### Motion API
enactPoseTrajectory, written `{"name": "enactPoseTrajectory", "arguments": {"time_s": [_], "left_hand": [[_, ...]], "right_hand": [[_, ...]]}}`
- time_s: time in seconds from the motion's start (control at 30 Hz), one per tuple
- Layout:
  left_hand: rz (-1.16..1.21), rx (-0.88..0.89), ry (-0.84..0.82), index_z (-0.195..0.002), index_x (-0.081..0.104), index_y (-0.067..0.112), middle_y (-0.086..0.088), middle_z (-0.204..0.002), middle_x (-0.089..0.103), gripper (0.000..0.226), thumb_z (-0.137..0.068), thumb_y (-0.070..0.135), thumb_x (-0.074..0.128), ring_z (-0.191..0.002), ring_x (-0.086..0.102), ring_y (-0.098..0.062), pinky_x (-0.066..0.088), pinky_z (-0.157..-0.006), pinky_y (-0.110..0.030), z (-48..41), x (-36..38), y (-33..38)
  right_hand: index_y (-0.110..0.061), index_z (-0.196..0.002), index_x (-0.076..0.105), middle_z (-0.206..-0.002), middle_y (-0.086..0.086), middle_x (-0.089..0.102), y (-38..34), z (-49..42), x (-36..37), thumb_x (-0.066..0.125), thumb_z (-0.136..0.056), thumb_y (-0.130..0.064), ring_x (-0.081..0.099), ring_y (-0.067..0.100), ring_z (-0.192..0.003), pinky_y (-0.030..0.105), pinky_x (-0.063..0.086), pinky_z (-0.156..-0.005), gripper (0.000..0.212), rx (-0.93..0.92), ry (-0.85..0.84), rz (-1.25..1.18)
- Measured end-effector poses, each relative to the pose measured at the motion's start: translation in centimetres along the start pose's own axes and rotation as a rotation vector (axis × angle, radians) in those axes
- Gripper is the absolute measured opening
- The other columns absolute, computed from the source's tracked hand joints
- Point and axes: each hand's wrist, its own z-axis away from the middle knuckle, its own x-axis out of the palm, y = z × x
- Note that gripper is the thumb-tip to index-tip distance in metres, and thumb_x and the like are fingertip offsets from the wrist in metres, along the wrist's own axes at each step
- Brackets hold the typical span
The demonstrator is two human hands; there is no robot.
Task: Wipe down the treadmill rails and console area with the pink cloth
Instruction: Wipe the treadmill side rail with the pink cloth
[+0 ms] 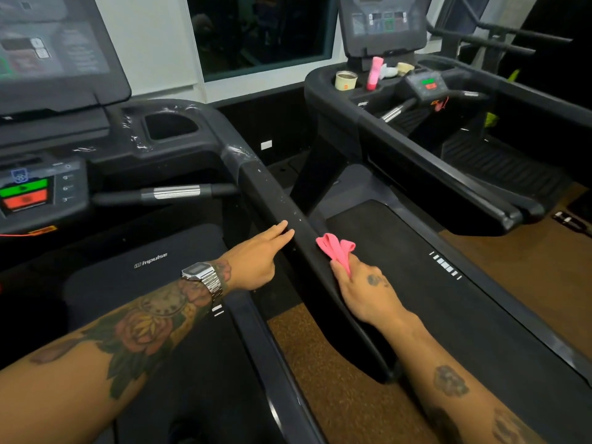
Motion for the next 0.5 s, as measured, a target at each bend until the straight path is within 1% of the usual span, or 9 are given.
{"name": "enactPoseTrajectory", "arguments": {"time_s": [0.03, 0.07, 0.13, 0.17, 0.2, 0.27, 0.33, 0.4, 0.5], "left_hand": [[0.004, 0.000, -0.016, -0.154, 0.013, 0.024, 0.010, -0.162, -0.005, 0.076, -0.087, 0.001, 0.041, -0.135, 0.040, -0.015, 0.035, -0.087, -0.014, -0.3, 0.0, -0.1], [0.012, 0.002, -0.025, -0.154, 0.015, 0.024, 0.010, -0.162, -0.004, 0.077, -0.086, 0.000, 0.041, -0.135, 0.042, -0.016, 0.035, -0.089, -0.015, -0.5, 0.0, -0.2], [0.014, 0.024, -0.039, -0.153, 0.018, 0.026, 0.010, -0.162, 0.000, 0.080, -0.082, -0.004, 0.039, -0.144, 0.027, -0.013, 0.034, -0.103, -0.020, -0.8, -0.3, -0.8], [0.009, 0.037, -0.044, -0.153, 0.020, 0.027, 0.010, -0.162, 0.003, 0.082, -0.080, -0.007, 0.038, -0.147, 0.017, -0.009, 0.028, -0.112, -0.023, -0.9, -0.5, -1.2], [0.009, 0.048, -0.048, -0.152, 0.023, 0.026, 0.010, -0.162, 0.006, 0.082, -0.079, -0.009, 0.037, -0.147, 0.010, -0.006, 0.021, -0.117, -0.026, -1.0, -0.8, -1.6], [0.024, 0.059, -0.032, -0.151, 0.029, 0.024, 0.010, -0.160, 0.014, 0.081, -0.079, -0.012, 0.035, -0.146, 0.009, -0.002, 0.016, -0.120, -0.030, -1.3, -1.4, -2.0], [0.035, 0.067, 0.001, -0.149, 0.034, 0.020, 0.009, -0.159, 0.022, 0.076, -0.080, -0.012, 0.036, -0.146, 0.012, -0.002, 0.012, -0.119, -0.025, -1.5, -1.8, -2.1], [0.050, 0.070, 0.029, -0.147, 0.039, 0.018, 0.009, -0.157, 0.028, 0.072, -0.081, -0.011, 0.036, -0.146, 0.014, -0.004, 0.010, -0.114, -0.017, -1.8, -1.9, -2.2], [0.109, 0.049, 0.053, -0.144, 0.043, 0.017, 0.005, -0.152, 0.038, 0.069, -0.081, -0.012, 0.036, -0.145, 0.021, -0.008, 0.013, -0.113, -0.018, -2.2, -2.5, -2.2]], "right_hand": [[-0.014, -0.139, 0.042, -0.127, 0.012, 0.060, 0.3, 1.0, 0.0, 0.033, -0.102, -0.048, 0.056, 0.033, -0.116, 0.041, 0.045, -0.095, 0.051, -0.037, 0.007, 0.015], [-0.020, -0.147, 0.036, -0.140, 0.007, 0.053, 0.5, 2.1, 0.0, 0.033, -0.103, -0.046, 0.051, 0.028, -0.126, 0.038, 0.041, -0.103, 0.051, -0.098, 0.011, 0.036], [-0.030, -0.155, 0.022, -0.160, 0.001, 0.026, 0.9, 3.5, 0.4, 0.035, -0.105, -0.041, 0.026, 0.022, -0.146, 0.032, 0.022, -0.119, 0.053, -0.305, 0.054, 0.141], [-0.032, -0.155, 0.020, -0.162, 0.000, 0.019, 1.0, 3.7, 0.5, 0.037, -0.105, -0.038, 0.017, 0.022, -0.150, 0.034, 0.017, -0.121, 0.053, -0.404, 0.061, 0.216], [-0.033, -0.154, 0.022, -0.163, 0.000, 0.017, 1.0, 3.6, 0.7, 0.040, -0.104, -0.035, 0.014, 0.024, -0.150, 0.038, 0.018, -0.122, 0.054, -0.468, 0.064, 0.273], [-0.037, -0.148, 0.036, -0.162, 0.000, 0.021, 0.5, 2.8, 1.1, 0.050, -0.098, -0.031, 0.019, 0.028, -0.149, 0.041, 0.024, -0.119, 0.052, -0.539, 0.061, 0.379], [-0.037, -0.140, 0.047, -0.162, 0.000, 0.022, -0.9, 1.4, 1.7, 0.057, -0.091, -0.031, 0.025, 0.030, -0.147, 0.043, 0.027, -0.115, 0.051, -0.595, 0.032, 0.503], [-0.034, -0.138, 0.051, -0.162, 0.001, 0.022, -2.5, -0.3, 2.4, 0.058, -0.086, -0.032, 0.025, 0.032, -0.146, 0.047, 0.028, -0.115, 0.053, -0.602, -0.006, 0.552], [-0.028, -0.140, 0.052, -0.159, 0.004, 0.030, -4.8, -3.4, 2.8, 0.055, -0.085, -0.031, 0.026, 0.033, -0.146, 0.049, 0.029, -0.115, 0.054, -0.594, -0.033, 0.561]]}}
